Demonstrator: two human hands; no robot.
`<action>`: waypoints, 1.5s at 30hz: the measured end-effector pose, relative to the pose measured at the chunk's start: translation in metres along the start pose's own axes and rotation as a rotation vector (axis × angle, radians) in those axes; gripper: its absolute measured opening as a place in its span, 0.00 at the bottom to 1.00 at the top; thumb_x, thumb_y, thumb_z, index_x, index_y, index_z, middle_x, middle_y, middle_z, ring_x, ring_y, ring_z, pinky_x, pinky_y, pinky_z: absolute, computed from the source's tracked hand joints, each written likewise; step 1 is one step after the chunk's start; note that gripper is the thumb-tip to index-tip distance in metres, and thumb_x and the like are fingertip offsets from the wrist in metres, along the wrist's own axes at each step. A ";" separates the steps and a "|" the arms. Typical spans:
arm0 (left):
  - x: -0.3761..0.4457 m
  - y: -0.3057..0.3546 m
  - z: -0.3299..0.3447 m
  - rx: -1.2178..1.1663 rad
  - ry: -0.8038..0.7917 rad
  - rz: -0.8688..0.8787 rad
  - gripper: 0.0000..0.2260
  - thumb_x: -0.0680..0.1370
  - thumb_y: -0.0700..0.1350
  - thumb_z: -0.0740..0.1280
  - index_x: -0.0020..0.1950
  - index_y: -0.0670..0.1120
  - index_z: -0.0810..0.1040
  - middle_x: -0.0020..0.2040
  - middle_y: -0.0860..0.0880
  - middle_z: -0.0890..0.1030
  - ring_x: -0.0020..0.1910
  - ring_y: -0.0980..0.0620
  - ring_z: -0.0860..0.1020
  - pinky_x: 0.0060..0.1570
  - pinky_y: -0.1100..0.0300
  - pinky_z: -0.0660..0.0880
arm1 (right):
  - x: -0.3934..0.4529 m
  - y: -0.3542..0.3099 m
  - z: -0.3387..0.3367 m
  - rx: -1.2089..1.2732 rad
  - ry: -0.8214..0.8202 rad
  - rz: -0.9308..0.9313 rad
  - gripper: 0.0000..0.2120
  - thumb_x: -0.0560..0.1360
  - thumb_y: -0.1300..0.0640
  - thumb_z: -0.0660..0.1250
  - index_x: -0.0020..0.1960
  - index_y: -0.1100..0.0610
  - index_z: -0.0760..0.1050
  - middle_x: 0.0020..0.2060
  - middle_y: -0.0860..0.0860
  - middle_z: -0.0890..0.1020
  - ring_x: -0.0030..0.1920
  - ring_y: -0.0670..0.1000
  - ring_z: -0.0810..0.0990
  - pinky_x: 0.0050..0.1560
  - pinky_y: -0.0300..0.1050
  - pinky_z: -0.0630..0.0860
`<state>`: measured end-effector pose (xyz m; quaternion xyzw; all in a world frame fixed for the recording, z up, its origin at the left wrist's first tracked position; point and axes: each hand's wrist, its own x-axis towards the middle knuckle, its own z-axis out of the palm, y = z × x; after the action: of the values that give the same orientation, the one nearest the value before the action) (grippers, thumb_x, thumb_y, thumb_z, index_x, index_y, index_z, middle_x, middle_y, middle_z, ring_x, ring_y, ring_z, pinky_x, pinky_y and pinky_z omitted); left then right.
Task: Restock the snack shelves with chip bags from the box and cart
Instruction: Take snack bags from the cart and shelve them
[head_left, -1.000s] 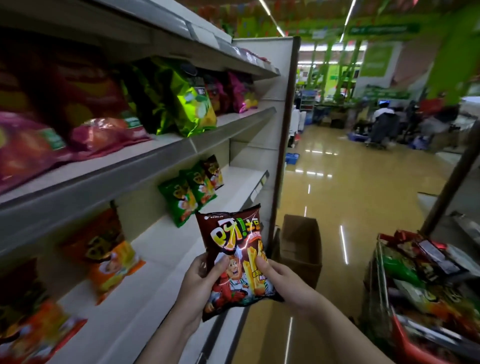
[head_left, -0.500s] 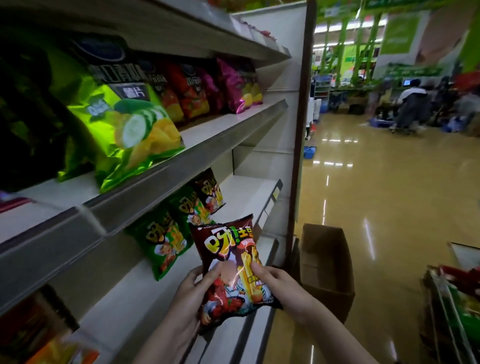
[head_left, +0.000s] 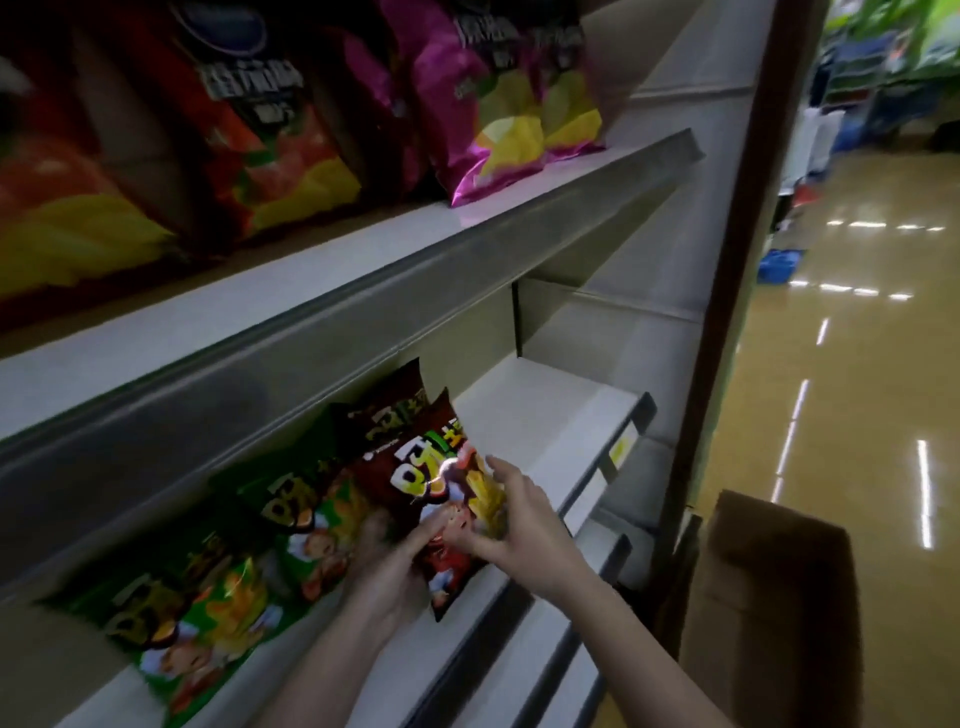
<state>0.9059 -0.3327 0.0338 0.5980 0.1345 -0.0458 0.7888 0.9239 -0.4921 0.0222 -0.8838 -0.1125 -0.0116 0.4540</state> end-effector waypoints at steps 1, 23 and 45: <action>0.018 0.000 0.016 -0.011 0.039 0.013 0.22 0.72 0.34 0.71 0.65 0.42 0.74 0.59 0.40 0.81 0.52 0.45 0.83 0.40 0.56 0.81 | 0.018 0.010 -0.006 -0.026 -0.008 -0.025 0.48 0.68 0.36 0.73 0.78 0.49 0.52 0.71 0.51 0.66 0.70 0.50 0.65 0.66 0.41 0.64; 0.152 0.037 0.068 0.122 0.426 -0.158 0.17 0.79 0.50 0.65 0.65 0.44 0.74 0.57 0.46 0.75 0.57 0.47 0.73 0.52 0.56 0.70 | 0.240 0.110 0.024 0.030 0.096 0.047 0.51 0.65 0.48 0.79 0.78 0.56 0.53 0.69 0.56 0.70 0.70 0.59 0.68 0.70 0.58 0.65; 0.009 0.038 0.056 0.019 0.108 0.060 0.06 0.82 0.40 0.60 0.51 0.45 0.76 0.45 0.46 0.82 0.42 0.49 0.81 0.40 0.60 0.77 | 0.034 0.004 -0.023 0.038 0.123 -0.022 0.07 0.78 0.57 0.66 0.54 0.54 0.80 0.46 0.49 0.84 0.45 0.48 0.83 0.51 0.43 0.77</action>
<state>0.9326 -0.3742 0.0806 0.6108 0.1586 0.0091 0.7757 0.9602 -0.5061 0.0363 -0.8713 -0.0944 -0.0687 0.4766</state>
